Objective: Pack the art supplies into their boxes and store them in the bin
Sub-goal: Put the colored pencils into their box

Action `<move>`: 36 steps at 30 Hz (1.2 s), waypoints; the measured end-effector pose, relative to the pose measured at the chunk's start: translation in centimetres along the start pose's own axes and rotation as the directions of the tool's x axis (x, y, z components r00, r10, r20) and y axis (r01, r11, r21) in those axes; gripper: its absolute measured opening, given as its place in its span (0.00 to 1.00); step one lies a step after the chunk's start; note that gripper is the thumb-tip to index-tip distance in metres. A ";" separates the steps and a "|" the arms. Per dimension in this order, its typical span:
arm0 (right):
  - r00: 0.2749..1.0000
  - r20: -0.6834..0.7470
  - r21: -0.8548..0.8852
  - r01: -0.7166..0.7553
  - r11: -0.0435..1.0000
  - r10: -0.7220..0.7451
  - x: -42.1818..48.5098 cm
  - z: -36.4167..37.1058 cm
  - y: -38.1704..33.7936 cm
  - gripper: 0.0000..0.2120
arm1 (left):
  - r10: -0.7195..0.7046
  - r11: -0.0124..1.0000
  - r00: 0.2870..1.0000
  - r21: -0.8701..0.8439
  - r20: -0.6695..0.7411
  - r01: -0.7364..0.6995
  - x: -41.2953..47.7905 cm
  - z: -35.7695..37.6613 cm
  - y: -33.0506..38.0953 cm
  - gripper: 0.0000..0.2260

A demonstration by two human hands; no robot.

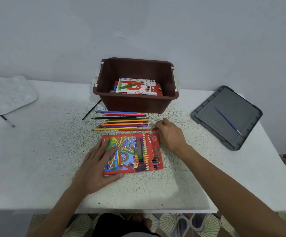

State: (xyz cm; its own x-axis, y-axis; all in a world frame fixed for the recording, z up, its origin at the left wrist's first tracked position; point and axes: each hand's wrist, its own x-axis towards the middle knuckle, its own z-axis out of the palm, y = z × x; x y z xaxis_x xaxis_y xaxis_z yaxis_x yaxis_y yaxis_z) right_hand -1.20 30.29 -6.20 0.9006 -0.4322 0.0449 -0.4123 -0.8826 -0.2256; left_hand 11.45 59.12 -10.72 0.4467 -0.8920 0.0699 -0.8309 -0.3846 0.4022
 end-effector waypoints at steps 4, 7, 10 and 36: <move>1.000 -0.026 0.002 0.003 1.000 -0.003 -0.5 -0.6 1.5 0.09 | 0.003 1.000 1.000 -0.002 -0.006 -0.003 0.0 0.0 -0.1 0.42; 0.999 -0.052 -0.022 -0.004 1.000 0.003 -1.3 -1.5 3.0 0.07 | 0.005 1.000 1.000 0.002 -0.010 -0.005 0.0 0.0 -0.1 0.42; 0.996 -0.078 -0.056 0.025 0.998 -0.030 -2.3 -3.0 4.4 0.06 | 0.002 1.000 1.000 0.009 -0.009 -0.001 0.0 0.0 -0.2 0.42; 0.975 -0.106 -0.234 0.165 0.958 -0.194 -7.7 -5.7 8.3 0.13 | -0.005 0.999 1.000 0.038 -0.003 0.005 0.2 0.0 -0.3 0.43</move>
State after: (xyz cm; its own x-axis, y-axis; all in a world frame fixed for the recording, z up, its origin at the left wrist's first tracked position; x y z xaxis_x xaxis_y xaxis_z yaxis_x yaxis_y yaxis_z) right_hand -12.32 25.24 -2.89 0.9438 -0.2700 0.1906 -0.2786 -0.9602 0.0192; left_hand 11.77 59.06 -10.80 0.4520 -0.8892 0.0704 -0.8405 -0.3982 0.3674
